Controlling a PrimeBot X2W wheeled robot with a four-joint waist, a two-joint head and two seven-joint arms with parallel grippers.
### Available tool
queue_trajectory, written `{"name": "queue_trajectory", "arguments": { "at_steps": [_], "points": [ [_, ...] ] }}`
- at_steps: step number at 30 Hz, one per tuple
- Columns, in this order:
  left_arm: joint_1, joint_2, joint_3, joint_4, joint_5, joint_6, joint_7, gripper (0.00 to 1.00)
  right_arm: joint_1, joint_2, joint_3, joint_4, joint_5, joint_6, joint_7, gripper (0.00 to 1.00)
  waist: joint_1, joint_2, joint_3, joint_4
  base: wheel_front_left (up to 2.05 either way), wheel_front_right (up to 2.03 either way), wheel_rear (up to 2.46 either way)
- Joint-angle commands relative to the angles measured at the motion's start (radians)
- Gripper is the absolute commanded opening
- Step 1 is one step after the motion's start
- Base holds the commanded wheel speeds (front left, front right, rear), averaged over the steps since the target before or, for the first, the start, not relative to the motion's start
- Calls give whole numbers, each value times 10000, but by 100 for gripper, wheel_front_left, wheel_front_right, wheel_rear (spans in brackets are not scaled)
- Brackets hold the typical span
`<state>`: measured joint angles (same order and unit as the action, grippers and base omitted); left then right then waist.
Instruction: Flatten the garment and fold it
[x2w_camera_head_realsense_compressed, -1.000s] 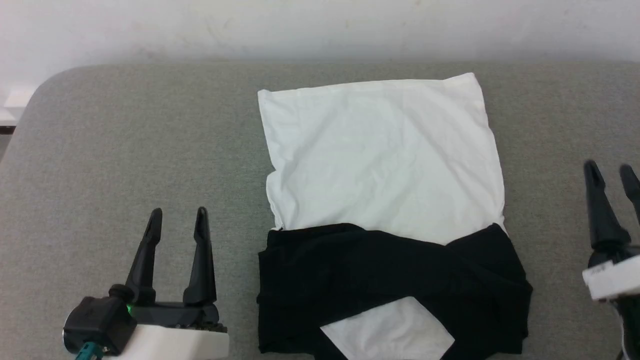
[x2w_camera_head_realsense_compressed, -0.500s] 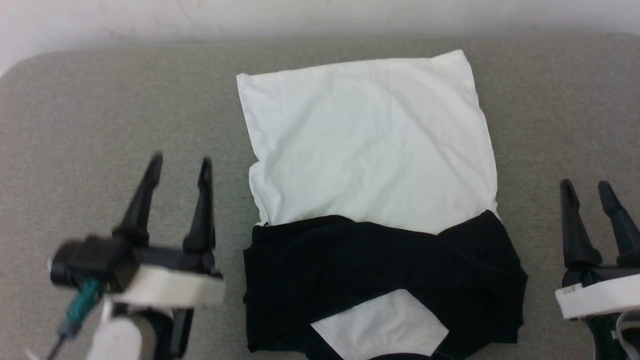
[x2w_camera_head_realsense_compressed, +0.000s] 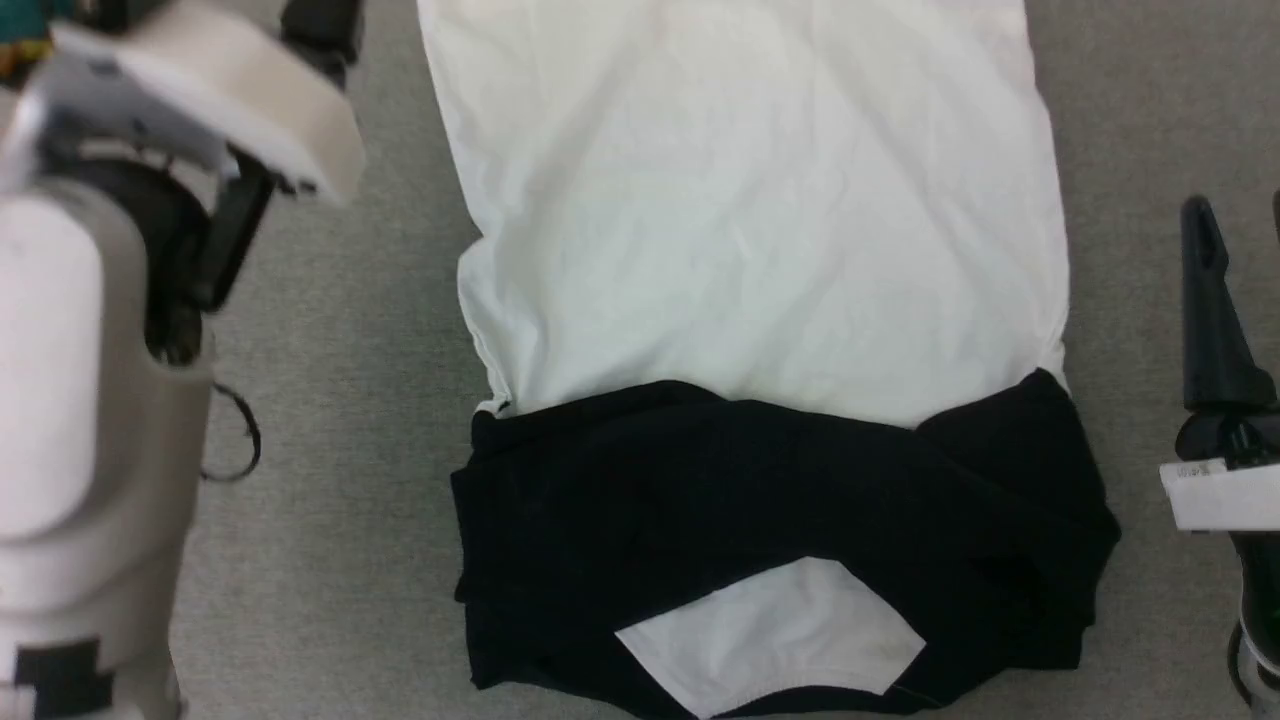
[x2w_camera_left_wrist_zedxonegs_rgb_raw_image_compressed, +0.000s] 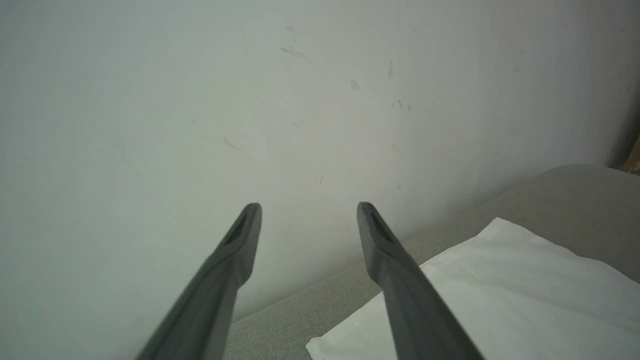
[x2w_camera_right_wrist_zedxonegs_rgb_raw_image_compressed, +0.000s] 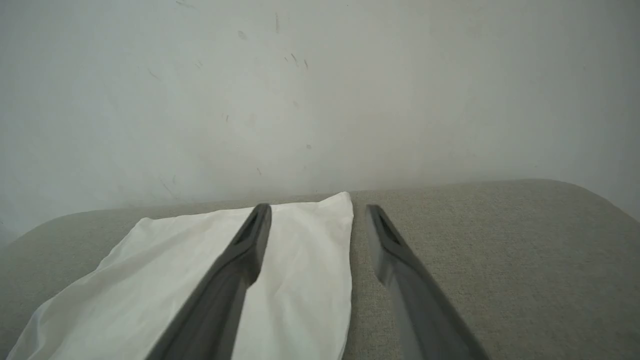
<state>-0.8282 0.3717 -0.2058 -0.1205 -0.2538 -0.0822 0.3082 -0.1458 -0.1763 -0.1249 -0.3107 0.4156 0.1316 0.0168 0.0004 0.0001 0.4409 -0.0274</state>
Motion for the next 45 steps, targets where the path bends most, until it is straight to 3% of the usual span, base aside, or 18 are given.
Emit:
{"name": "queue_trajectory", "arguments": {
  "at_steps": [1,11,21,22,23,24,25,29,32,38,42,45],
  "points": [
    [-279,44,-48,200,-117,-86,182,100,-195,-46,28,-40,53,-9,-49,100,-4,-1,1136,-258,0,0,0],
    [-2459,429,-145,2688,-977,-298,2681,100,-796,-79,331,-120,186,-9,-234,100,-4,-1,2525,-843,0,0,0],
    [-2596,629,-114,3660,-1237,134,4396,100,-867,-49,237,-87,221,-9,-253,100,-4,-1,3066,-1189,0,0,0],
    [-2537,635,-96,3697,-1280,173,4478,96,-863,-48,221,-92,226,-9,-248,100,-4,-1,3090,-1200,0,0,0],
    [-2477,654,-96,3719,-1305,192,4553,49,-863,-54,205,-93,227,-9,-242,100,-4,-1,3108,-1205,0,0,0],
    [-2418,664,-90,3731,-1340,207,4605,19,-871,-64,187,-94,227,-9,-232,100,-4,-1,3122,-1205,0,0,0],
    [-2361,666,-77,3747,-1382,223,4636,0,-893,-78,169,-98,218,-9,-213,100,-4,-1,3127,-1202,0,0,0],
    [-2165,666,-71,3716,-1448,229,4462,0,-1166,-300,184,-350,323,-9,-64,100,-4,-1,2996,-1140,0,0,0],
    [-2052,654,-102,3724,-1402,207,4061,0,-1697,-809,81,-882,589,-9,323,100,-4,-1,2772,-1068,0,0,0],
    [-1979,260,-266,4012,-1543,145,3503,0,-4145,-2492,-318,-1740,1220,-9,2138,100,-4,-1,2411,-714,0,0,0],
    [-2154,-137,-421,4135,-1603,147,3142,0,-6303,-3288,54,-784,1292,-9,3942,100,-4,-1,2401,-340,0,0,0],
    [-2325,-409,-577,4208,-1592,147,2937,0,-7669,-3138,421,668,1256,-9,5232,100,-4,-1,2506,-56,0,0,0]
  ]
}}
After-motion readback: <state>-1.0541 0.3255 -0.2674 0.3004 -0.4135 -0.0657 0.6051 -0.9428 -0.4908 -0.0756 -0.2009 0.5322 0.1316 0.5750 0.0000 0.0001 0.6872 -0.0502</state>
